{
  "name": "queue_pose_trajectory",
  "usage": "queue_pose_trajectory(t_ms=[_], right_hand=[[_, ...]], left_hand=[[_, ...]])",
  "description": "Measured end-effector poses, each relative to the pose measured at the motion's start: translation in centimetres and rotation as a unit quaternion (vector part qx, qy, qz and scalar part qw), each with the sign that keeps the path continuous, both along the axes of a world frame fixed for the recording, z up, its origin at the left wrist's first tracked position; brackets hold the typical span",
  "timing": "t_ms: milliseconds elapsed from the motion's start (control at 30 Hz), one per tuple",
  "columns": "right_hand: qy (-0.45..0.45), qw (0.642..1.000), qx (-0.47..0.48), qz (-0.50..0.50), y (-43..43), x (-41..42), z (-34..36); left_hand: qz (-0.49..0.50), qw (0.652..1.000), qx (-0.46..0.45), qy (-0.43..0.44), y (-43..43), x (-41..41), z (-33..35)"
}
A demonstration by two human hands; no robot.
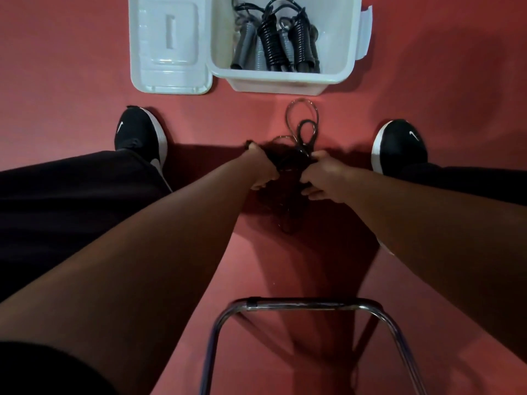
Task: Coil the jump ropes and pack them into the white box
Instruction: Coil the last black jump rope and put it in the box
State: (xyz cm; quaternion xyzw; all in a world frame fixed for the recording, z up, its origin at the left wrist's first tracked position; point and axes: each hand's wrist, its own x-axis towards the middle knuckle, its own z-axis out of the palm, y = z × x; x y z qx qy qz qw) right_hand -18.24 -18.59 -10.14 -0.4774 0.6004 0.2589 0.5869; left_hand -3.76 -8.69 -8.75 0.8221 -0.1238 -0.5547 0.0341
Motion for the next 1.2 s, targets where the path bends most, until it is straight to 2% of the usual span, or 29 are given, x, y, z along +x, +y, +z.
queue_pose_trajectory(t_ms=[67,167,333,400,533,633,733,800,867,933,1000,1033,1100,1200], right_hand=[[-0.066,0.997,-0.021,-0.015,-0.8,0.5,0.2],[-0.127,0.99,-0.015,-0.062,-1.9,1.3,0.7],[-0.102,0.992,-0.016,-0.067,-2.2,1.7,1.3],[-0.076,0.994,-0.037,-0.071,-2.3,1.6,1.1],[-0.074,0.994,-0.064,-0.056,-2.0,1.7,1.3],[-0.036,0.995,-0.073,-0.057,-1.9,1.9,1.0],[0.025,0.991,-0.029,-0.127,-1.8,2.0,0.3],[0.052,0.991,-0.025,-0.118,-1.7,2.0,0.5],[0.078,0.99,-0.039,-0.108,-1.7,1.8,0.5],[0.101,0.987,-0.053,-0.113,-1.8,1.9,-0.3],[0.132,0.981,-0.087,-0.114,-2.4,2.0,-1.3],[0.151,0.978,-0.126,-0.073,-2.8,1.9,-1.7],[0.152,0.971,-0.178,0.039,-3.2,1.9,-1.0],[0.19,0.955,-0.223,0.037,-3.7,1.9,-0.5]], left_hand=[[0.098,0.994,-0.045,0.027,-0.6,1.1,-0.3],[0.145,0.986,-0.075,0.025,-1.1,2.8,0.2],[0.225,0.97,-0.091,0.035,-1.0,4.3,0.8],[0.222,0.97,-0.09,0.032,-1.1,4.1,1.0],[0.079,0.993,-0.083,-0.027,-0.5,4.0,1.4],[-0.027,0.991,-0.081,-0.102,0.0,3.7,2.0],[-0.021,0.983,-0.053,-0.176,0.4,3.7,1.8],[-0.009,0.974,-0.035,-0.223,0.5,3.6,1.7],[-0.039,0.978,-0.093,-0.18,0.4,3.8,1.4],[-0.118,0.981,-0.133,-0.081,0.2,3.6,2.0],[-0.232,0.967,-0.096,-0.032,0.3,3.5,2.3],[-0.273,0.96,-0.057,-0.028,0.5,3.4,2.3],[-0.309,0.948,-0.044,-0.057,0.9,3.3,2.0],[-0.273,0.946,-0.106,-0.139,1.1,3.8,1.7]])
